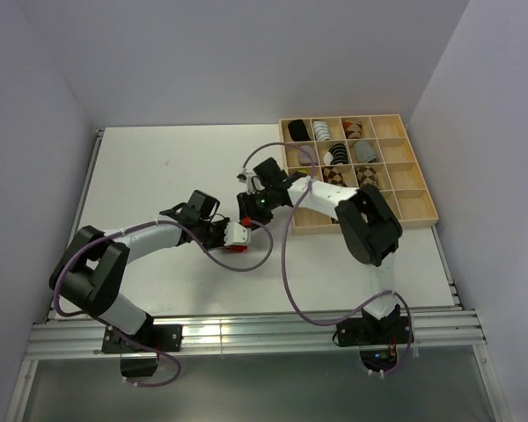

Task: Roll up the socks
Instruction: Roll the sock at the center of the board.

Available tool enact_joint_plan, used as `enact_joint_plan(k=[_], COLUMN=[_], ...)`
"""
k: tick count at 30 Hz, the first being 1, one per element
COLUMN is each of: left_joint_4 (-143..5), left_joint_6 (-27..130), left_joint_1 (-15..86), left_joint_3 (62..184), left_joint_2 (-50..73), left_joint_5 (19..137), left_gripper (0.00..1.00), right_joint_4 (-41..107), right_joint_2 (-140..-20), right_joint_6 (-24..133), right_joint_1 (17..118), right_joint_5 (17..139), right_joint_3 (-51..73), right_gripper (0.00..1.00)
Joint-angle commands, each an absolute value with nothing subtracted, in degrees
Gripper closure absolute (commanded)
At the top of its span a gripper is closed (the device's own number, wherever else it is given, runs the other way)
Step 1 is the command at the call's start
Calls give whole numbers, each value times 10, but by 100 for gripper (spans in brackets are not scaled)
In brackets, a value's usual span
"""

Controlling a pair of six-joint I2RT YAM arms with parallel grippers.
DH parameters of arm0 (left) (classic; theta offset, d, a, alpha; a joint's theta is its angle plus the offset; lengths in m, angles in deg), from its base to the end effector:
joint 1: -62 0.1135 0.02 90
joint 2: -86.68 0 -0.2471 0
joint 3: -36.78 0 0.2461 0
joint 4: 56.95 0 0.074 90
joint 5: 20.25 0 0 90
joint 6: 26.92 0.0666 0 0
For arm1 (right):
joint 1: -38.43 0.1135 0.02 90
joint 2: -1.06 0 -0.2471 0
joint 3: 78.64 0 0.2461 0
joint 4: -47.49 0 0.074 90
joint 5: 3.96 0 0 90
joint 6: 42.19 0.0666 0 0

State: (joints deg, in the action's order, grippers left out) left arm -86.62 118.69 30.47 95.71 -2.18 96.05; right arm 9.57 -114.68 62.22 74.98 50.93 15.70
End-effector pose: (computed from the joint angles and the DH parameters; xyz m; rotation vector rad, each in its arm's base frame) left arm 0.2369 -0.1800 0.1224 1.8381 1.7020 -0.4295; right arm 0.3162 0.2821 0.1358 -0.7522 2.6182 1.0953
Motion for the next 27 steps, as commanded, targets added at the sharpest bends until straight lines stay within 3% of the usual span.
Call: enact_joint_plan(k=[1, 15, 20, 24, 27], left_joint_4=[-979, -1149, -1200, -1227, -1260], left_joint_6=[1168, 1200, 1213, 1205, 1203], left_joint_1=[306, 344, 357, 361, 361], left_joint_3=[955, 1052, 1099, 1132, 1167], left_joint_2=[-54, -126, -168, -207, -241], left_joint_5=[985, 1033, 1046, 1045, 1045], left_gripper=[100, 100, 100, 100, 100], right_joint_4=[179, 322, 375, 379, 376], right_joint_2=[-1063, -757, -603, -551, -565], right_joint_6=[675, 770, 747, 694, 651], right_joint_1=[731, 690, 699, 744, 830], right_joint_5=[605, 817, 822, 859, 958], right_joint_3=[119, -170, -278, -315, -316], right_gripper=[56, 54, 54, 53, 53])
